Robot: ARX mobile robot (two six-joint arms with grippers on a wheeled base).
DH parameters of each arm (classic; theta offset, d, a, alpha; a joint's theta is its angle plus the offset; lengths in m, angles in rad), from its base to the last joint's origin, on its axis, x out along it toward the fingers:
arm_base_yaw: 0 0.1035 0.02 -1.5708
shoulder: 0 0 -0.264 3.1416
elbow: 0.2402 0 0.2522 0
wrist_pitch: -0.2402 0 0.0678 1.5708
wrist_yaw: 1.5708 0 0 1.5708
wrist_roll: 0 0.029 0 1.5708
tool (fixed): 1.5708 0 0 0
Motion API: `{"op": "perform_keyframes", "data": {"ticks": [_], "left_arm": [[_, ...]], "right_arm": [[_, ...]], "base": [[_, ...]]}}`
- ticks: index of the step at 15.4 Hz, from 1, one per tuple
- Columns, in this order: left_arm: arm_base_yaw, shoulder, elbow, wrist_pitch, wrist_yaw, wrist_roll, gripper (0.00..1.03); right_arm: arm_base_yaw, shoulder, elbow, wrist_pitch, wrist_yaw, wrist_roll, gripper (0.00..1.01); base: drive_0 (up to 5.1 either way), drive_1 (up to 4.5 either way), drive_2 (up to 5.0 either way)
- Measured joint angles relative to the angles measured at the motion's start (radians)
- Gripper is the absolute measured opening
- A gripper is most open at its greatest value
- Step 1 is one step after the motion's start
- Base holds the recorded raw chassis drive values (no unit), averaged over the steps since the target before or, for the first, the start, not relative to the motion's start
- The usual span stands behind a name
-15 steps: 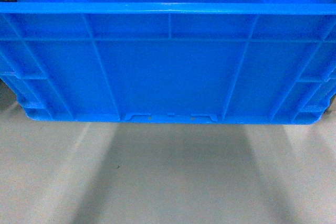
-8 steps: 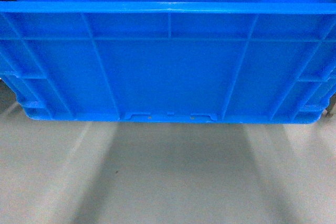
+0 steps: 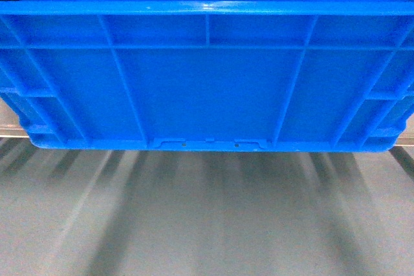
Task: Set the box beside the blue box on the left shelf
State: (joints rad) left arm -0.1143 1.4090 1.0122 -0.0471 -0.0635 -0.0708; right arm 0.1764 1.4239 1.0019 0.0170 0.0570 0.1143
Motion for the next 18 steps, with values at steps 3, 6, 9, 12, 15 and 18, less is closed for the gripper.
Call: {"op": "perform_keyframes", "data": {"ticks": [3, 6, 9, 12, 15, 18], "left_arm": [[0.000, 0.000, 0.000, 0.002, 0.000, 0.001, 0.06], [0.000, 0.000, 0.000, 0.002, 0.000, 0.000, 0.06], [0.000, 0.000, 0.000, 0.002, 0.000, 0.000, 0.06], [0.000, 0.000, 0.000, 0.003, 0.001, 0.000, 0.06], [0.000, 0.000, 0.000, -0.001, 0.000, 0.000, 0.06], [0.000, 0.000, 0.000, 0.011, 0.000, 0.003, 0.06]], "right_arm": [[0.000, 0.000, 0.000, 0.000, 0.000, 0.000, 0.08], [0.000, 0.000, 0.000, 0.003, 0.000, 0.000, 0.08], [0.000, 0.000, 0.000, 0.001, 0.000, 0.000, 0.08], [0.000, 0.000, 0.000, 0.002, 0.000, 0.000, 0.08], [0.000, 0.001, 0.000, -0.001, 0.000, 0.000, 0.08], [0.000, 0.000, 0.000, 0.006, 0.002, 0.001, 0.08]], "base": [[0.1, 4.38, -4.3], [0.1, 4.38, -4.3], [0.1, 4.38, -4.3], [0.1, 4.38, -4.3], [0.1, 4.38, -4.3], [0.1, 4.38, -4.3]]}}
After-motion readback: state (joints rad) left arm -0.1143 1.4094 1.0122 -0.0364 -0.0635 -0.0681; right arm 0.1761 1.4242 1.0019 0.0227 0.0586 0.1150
